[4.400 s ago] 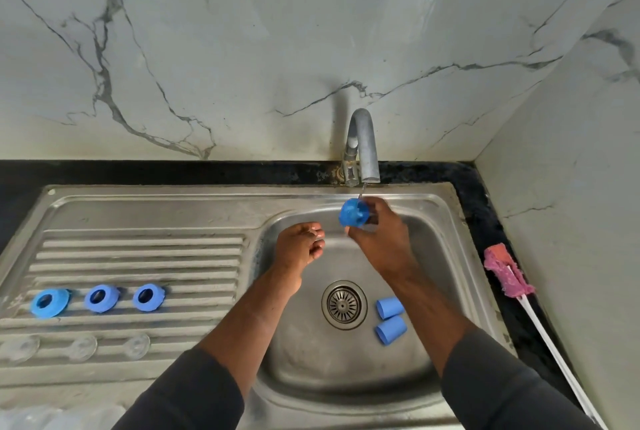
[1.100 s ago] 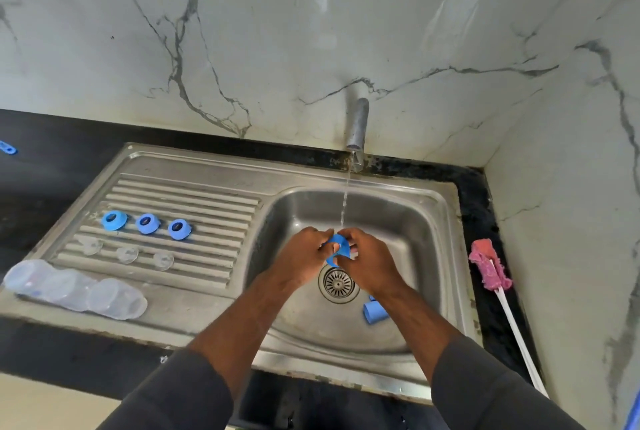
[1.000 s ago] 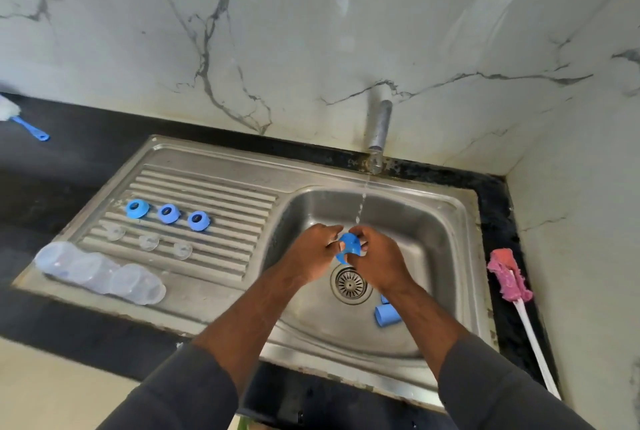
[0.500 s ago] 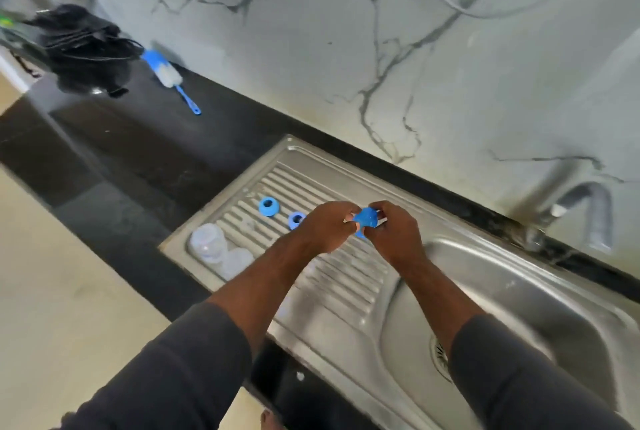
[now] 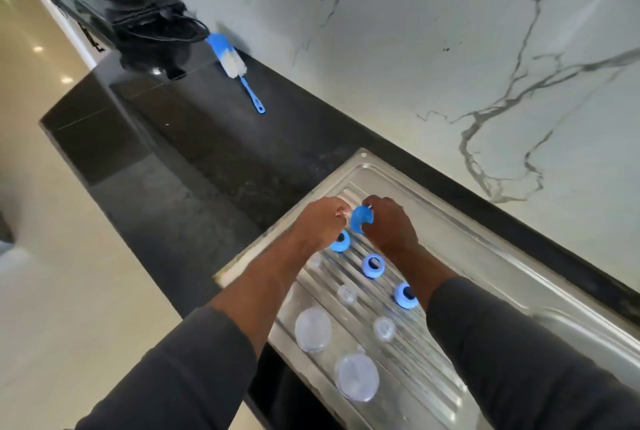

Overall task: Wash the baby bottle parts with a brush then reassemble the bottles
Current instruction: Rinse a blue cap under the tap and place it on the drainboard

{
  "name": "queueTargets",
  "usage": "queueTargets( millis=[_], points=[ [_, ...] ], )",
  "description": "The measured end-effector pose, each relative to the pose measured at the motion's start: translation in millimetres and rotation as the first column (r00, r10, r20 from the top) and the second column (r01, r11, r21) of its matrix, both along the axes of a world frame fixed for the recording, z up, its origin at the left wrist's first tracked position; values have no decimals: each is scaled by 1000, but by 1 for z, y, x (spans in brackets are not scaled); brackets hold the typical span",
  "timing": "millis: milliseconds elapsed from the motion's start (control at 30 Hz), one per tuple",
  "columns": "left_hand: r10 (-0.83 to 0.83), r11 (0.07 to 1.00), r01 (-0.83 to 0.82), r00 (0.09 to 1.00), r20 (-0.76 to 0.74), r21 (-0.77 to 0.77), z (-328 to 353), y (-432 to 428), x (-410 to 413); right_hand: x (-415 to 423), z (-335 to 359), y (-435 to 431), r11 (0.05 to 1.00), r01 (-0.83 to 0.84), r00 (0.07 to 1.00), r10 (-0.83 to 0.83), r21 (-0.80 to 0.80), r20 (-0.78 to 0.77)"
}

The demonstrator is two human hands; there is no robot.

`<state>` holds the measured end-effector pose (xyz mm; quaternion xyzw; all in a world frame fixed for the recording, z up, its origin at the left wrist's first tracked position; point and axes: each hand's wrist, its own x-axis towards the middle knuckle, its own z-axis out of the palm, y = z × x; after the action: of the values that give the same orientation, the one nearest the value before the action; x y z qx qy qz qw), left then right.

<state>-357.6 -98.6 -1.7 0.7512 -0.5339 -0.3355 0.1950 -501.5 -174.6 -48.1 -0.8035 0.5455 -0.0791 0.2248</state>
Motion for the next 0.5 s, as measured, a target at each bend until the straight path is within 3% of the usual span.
queueTargets(
  millis=[200, 333, 500],
  points=[
    [8, 1000, -7, 1000, 17, -18, -6, 0, 4, 7, 1, 4, 1000, 17, 1000, -17, -8, -6],
    [-1, 998, 0, 1000, -5, -62, 9, -3, -17, -23, 10, 9, 996, 88, 991, -87, -11, 104],
    [-165, 983, 157, 983, -80, -95, 21, -1, -77, -96, 26, 40, 973, 228, 950, -219, -15, 221]
  ],
)
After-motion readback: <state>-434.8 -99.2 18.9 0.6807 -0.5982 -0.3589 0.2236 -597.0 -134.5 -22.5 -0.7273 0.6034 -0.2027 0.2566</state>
